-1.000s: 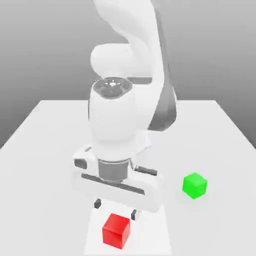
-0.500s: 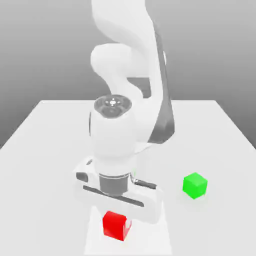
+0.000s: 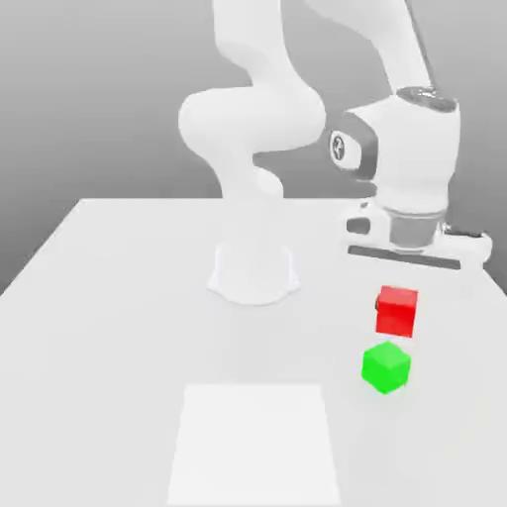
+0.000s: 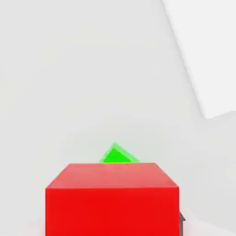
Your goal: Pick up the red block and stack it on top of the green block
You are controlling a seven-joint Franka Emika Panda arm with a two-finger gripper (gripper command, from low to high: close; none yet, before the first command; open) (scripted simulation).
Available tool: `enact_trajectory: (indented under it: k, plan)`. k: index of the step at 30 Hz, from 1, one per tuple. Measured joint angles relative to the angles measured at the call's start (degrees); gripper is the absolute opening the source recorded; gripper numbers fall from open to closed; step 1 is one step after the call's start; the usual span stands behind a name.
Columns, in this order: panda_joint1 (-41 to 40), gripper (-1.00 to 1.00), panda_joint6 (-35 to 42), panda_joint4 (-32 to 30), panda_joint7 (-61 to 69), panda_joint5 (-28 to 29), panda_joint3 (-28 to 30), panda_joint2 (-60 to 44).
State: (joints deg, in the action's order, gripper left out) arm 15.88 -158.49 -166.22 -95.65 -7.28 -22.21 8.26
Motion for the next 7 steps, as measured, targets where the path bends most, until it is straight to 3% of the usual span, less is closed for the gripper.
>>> enact_trajectory:
  k: [4, 5, 7]
  plan:
    - [-1.3, -1.00, -7.3, 0.1, -5.7, 8.0, 0.6, -7.8]
    - [-1.1, 1.00, -8.8, 0.1, -7.3, 10.2, 1.3, -9.5]
    - [-1.4, 1.00, -8.8, 0.1, -7.3, 10.2, 1.3, -9.5]
